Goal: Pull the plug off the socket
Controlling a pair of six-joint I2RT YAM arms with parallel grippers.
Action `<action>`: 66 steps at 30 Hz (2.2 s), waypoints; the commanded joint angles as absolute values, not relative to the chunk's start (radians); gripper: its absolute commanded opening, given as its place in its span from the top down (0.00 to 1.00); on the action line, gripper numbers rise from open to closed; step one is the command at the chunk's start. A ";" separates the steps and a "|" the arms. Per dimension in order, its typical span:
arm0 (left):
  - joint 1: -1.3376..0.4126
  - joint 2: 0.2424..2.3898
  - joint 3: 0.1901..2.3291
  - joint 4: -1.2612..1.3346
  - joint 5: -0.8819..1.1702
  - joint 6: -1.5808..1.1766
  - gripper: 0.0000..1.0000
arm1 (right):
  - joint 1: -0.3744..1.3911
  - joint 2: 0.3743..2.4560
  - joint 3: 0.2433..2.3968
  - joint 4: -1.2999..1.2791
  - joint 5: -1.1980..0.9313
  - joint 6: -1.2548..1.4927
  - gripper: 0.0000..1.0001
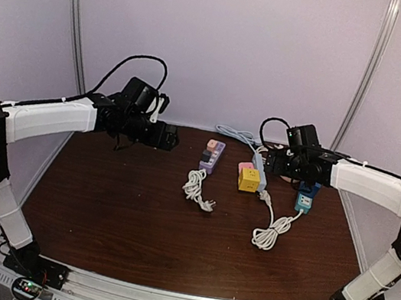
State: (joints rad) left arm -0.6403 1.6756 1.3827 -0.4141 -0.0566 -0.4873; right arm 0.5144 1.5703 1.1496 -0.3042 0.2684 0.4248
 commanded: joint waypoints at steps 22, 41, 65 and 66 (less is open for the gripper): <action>-0.707 1.855 1.555 -0.483 0.048 -0.615 0.02 | 0.342 2.133 1.763 -0.513 0.008 0.422 0.12; -0.716 1.911 1.474 -0.193 0.119 -0.724 0.03 | 0.370 2.175 1.662 -0.394 -0.129 0.474 0.55; -0.759 1.990 1.392 0.025 0.346 -0.877 0.03 | 0.397 1.708 1.079 0.097 -0.603 0.571 0.92; -0.759 1.984 1.379 0.054 0.361 -0.887 0.03 | 0.397 1.696 1.067 0.121 -0.637 0.589 0.92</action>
State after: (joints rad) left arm -0.7547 1.9781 1.4170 -0.0906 0.2810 -0.8375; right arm 0.3889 1.7699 1.0935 -0.0872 -0.4389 0.5278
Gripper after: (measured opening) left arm 0.968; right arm 0.271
